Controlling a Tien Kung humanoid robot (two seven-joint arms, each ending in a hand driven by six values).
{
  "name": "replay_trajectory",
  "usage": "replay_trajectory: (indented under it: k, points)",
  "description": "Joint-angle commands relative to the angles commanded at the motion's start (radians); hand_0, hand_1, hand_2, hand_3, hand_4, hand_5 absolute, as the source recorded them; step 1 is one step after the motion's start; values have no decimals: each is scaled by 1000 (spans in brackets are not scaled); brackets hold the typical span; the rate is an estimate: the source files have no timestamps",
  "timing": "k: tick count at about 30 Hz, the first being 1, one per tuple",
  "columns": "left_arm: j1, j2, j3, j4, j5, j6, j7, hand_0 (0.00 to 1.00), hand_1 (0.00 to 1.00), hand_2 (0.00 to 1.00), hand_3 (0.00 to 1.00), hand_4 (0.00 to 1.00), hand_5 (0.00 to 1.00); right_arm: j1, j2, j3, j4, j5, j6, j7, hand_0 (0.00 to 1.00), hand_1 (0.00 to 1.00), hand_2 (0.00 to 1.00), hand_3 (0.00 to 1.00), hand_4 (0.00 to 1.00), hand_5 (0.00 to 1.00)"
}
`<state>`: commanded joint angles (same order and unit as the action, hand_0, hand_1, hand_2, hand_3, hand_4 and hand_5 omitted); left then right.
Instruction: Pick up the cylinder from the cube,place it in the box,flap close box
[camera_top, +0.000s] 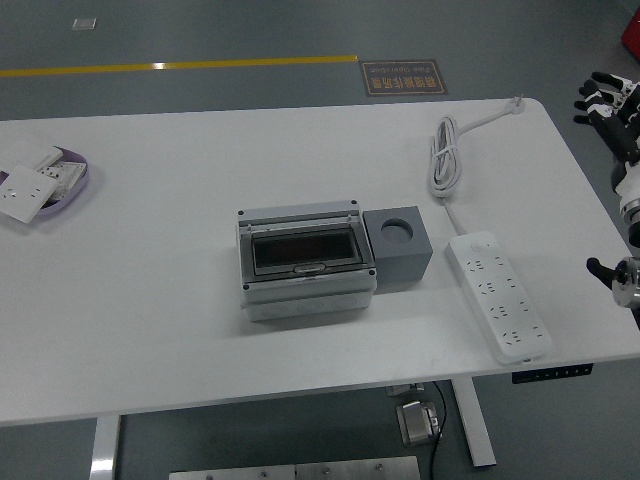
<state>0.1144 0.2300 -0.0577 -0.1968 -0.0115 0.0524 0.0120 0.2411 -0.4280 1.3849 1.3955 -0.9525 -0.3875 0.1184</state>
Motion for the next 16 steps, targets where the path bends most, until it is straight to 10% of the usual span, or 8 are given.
replay_trajectory:
  k: [16]
  points:
    - [5, -1, 6, 0, -2, 1, 1, 629, 647, 625, 668, 722, 253, -7, 0, 7, 0, 2, -2, 6, 563, 586, 607, 652, 645, 326]
